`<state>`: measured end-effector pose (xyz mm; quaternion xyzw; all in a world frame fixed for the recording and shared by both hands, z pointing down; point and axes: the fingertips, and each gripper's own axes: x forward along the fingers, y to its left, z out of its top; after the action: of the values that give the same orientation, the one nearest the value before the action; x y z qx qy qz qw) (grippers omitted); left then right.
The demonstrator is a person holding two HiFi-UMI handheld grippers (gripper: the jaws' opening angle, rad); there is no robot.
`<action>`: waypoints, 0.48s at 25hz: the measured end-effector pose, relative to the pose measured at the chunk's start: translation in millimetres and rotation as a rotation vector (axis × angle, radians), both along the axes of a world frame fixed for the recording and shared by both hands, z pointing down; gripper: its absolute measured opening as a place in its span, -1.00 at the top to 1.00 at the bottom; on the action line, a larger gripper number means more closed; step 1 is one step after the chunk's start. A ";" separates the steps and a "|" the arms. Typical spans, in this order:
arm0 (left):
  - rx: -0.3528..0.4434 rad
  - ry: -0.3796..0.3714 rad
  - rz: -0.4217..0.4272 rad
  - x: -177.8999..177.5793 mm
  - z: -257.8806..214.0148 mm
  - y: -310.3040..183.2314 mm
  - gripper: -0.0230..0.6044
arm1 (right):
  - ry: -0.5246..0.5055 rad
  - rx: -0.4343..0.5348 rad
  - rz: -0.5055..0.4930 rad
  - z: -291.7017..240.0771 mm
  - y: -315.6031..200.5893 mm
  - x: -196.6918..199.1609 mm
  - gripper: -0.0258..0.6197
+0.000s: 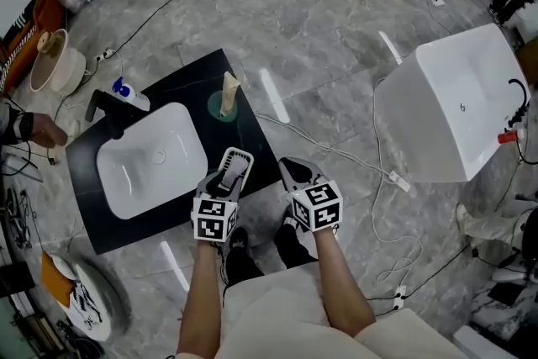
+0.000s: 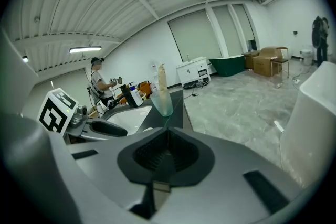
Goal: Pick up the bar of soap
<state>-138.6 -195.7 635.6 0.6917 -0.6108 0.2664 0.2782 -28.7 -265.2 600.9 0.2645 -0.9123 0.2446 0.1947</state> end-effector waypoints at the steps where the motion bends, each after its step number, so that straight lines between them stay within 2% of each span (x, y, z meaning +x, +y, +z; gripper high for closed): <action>1: -0.007 -0.008 0.001 -0.9 1.3 -0.5 0.37 | 0.000 -0.001 -0.004 1.1 -0.7 -0.4 0.90; 8: -0.080 -0.076 0.059 -3.3 13.2 -8.3 0.34 | -0.008 -0.007 -0.028 4.6 -8.5 -0.2 0.90; 12: -0.117 -0.076 0.089 -1.0 19.2 -9.6 0.31 | -0.041 -0.037 -0.033 6.3 -9.0 -3.5 0.90</action>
<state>-139.5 -205.3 654.8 0.6900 -0.5732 0.3398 0.2825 -32.1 -274.2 607.1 0.2406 -0.9157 0.2636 0.1850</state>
